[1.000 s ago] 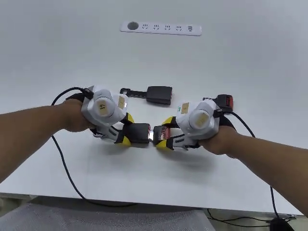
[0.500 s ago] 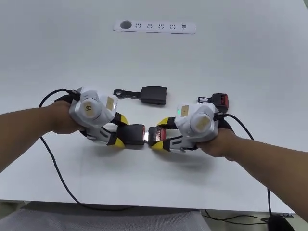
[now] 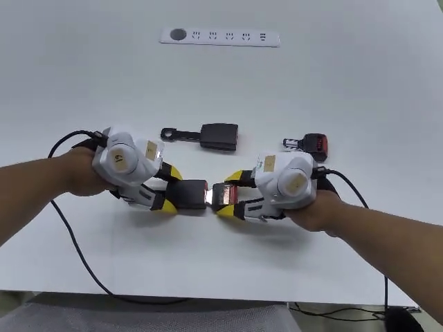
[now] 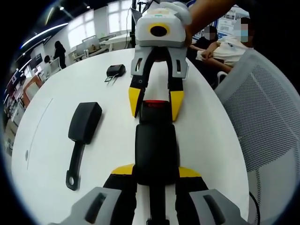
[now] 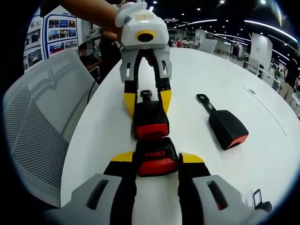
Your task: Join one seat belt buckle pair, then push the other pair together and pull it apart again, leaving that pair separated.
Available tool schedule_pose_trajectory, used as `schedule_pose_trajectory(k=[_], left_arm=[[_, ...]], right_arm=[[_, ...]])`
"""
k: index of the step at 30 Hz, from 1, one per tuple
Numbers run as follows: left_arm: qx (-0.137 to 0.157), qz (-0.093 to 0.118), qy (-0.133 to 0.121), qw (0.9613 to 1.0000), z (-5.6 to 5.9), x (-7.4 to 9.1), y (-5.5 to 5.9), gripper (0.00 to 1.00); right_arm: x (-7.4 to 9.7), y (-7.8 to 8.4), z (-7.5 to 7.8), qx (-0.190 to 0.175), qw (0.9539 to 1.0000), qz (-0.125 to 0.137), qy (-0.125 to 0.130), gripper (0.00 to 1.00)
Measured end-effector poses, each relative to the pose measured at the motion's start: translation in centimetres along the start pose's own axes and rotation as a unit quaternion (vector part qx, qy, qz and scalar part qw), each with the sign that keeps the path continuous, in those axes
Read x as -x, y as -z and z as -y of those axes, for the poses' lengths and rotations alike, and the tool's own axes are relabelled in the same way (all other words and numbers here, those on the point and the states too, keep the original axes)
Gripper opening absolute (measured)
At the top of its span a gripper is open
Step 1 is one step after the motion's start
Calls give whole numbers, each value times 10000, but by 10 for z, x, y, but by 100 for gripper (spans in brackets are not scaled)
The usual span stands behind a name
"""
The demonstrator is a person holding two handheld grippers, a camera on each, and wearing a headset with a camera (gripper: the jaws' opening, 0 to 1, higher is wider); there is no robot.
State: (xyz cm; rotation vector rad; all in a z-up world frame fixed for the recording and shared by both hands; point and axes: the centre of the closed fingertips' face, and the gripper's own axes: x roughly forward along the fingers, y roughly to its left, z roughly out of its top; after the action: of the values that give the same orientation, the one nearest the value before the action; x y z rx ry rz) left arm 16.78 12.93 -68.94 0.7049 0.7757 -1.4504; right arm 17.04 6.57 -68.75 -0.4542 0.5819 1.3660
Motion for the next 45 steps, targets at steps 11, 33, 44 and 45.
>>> schedule_pose_trajectory(k=[11, 33, 44, 45], left_arm=[[-22, -68, 21, 10000, -1, 0, 1, 31], [86, -591, -177, 9981, 2, -3, 0, 35], [638, -81, -346, 9973, 14, 1, -26, 75], [619, -101, -370, 9973, 13, 2, -27, 76]], right_arm=[[-1, 2, 2, -21, 10000, 18, 32, 32], [0, 5, 0, -88, 9985, -440, 309, 42], [23, -15, 4, -573, 9960, 83, 679, 69], [24, -16, 5, -623, 9956, 126, 690, 71]])
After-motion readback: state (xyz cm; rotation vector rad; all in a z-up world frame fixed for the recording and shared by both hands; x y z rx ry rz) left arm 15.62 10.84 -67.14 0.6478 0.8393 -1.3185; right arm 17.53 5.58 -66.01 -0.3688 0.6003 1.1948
